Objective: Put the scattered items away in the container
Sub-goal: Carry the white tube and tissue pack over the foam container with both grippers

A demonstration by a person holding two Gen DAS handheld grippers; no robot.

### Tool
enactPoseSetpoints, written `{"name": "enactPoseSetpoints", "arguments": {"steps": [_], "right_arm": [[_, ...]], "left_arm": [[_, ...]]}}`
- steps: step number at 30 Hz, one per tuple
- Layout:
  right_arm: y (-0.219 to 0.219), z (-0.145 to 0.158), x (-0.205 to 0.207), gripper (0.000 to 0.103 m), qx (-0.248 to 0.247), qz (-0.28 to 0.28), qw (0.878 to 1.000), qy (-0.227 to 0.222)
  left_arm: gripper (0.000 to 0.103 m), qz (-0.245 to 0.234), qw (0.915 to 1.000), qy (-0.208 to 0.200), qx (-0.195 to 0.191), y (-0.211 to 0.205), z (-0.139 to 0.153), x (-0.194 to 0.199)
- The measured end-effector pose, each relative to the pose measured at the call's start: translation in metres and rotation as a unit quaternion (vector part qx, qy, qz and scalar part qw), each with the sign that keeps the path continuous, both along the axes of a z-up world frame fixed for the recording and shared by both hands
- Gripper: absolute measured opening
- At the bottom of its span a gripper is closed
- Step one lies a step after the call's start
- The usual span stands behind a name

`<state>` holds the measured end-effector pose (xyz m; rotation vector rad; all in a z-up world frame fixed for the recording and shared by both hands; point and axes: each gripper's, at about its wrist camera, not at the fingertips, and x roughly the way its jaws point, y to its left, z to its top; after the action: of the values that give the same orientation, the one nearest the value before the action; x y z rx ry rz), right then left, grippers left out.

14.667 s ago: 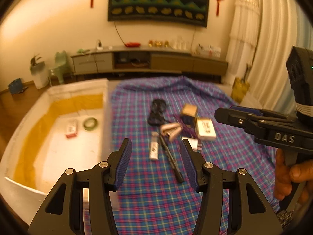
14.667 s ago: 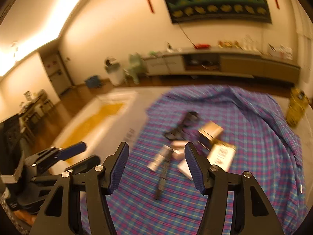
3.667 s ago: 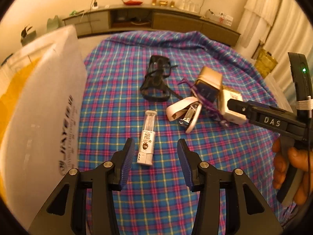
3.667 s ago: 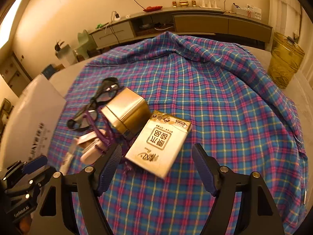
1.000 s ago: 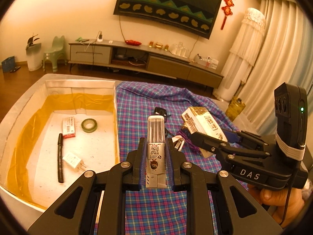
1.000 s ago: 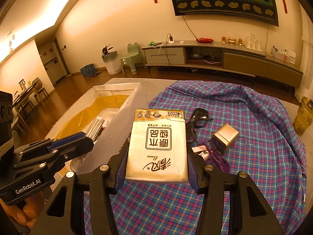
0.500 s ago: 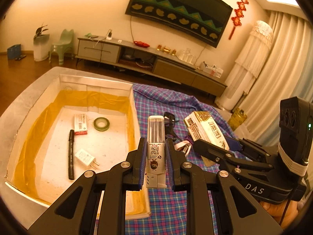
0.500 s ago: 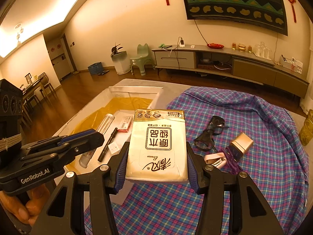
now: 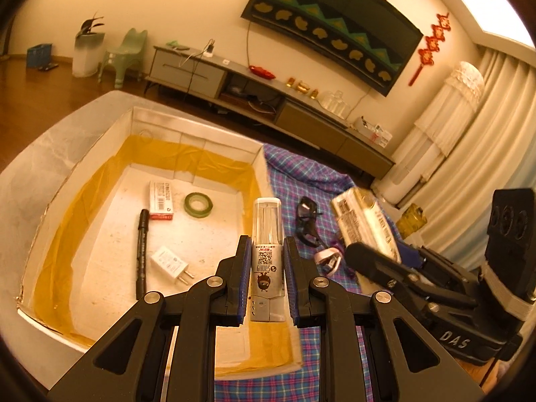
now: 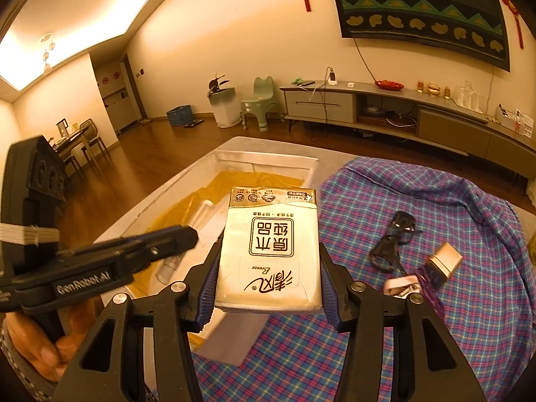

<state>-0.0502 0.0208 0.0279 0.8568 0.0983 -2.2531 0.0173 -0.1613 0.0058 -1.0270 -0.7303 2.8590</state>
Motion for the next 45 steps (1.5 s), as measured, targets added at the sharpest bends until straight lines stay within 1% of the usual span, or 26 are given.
{"name": "enactPoseSetpoints", "arguments": {"steps": [2,8,13,17,23,27,33,38,41,45], "right_arm": [[-0.006,0.001,-0.002,0.053,-0.008,0.004,1.000,-0.007],[-0.021,0.000,-0.013,0.053,-0.034,0.016,0.999,-0.030],[-0.036,-0.003,-0.027,0.053,-0.038,0.020,0.998,-0.042],[-0.048,-0.008,-0.037,0.053,-0.032,0.026,0.998,-0.052],[-0.069,-0.020,-0.051,0.053,-0.007,0.046,0.997,-0.065],[-0.083,-0.025,-0.057,0.053,0.011,0.057,0.997,-0.058],[-0.093,-0.034,-0.072,0.053,0.042,0.054,0.996,-0.051],[-0.102,-0.041,-0.078,0.053,0.076,0.071,0.994,-0.042],[-0.107,-0.043,-0.079,0.053,0.094,0.080,0.992,-0.029],[-0.112,-0.046,-0.079,0.053,0.107,0.093,0.990,-0.022]], "left_arm": [[0.020,0.001,1.0000,-0.003,0.000,-0.001,-0.005,-0.001],[0.020,-0.006,0.9995,-0.029,0.006,-0.006,-0.024,-0.009],[0.020,-0.009,0.9991,-0.042,0.008,-0.010,-0.032,-0.011],[0.020,-0.014,0.9984,-0.055,0.009,-0.009,-0.037,-0.013],[0.020,-0.027,0.9969,-0.074,0.011,-0.002,-0.044,-0.017],[0.020,-0.025,0.9964,-0.080,0.011,0.000,-0.046,-0.019],[0.020,-0.018,0.9951,-0.095,0.017,0.003,-0.052,-0.022],[0.020,-0.012,0.9945,-0.103,0.017,0.007,-0.055,-0.026],[0.020,-0.003,0.9933,-0.113,0.025,0.005,-0.059,-0.028],[0.020,0.007,0.9926,-0.119,0.025,0.005,-0.061,-0.029]]}}
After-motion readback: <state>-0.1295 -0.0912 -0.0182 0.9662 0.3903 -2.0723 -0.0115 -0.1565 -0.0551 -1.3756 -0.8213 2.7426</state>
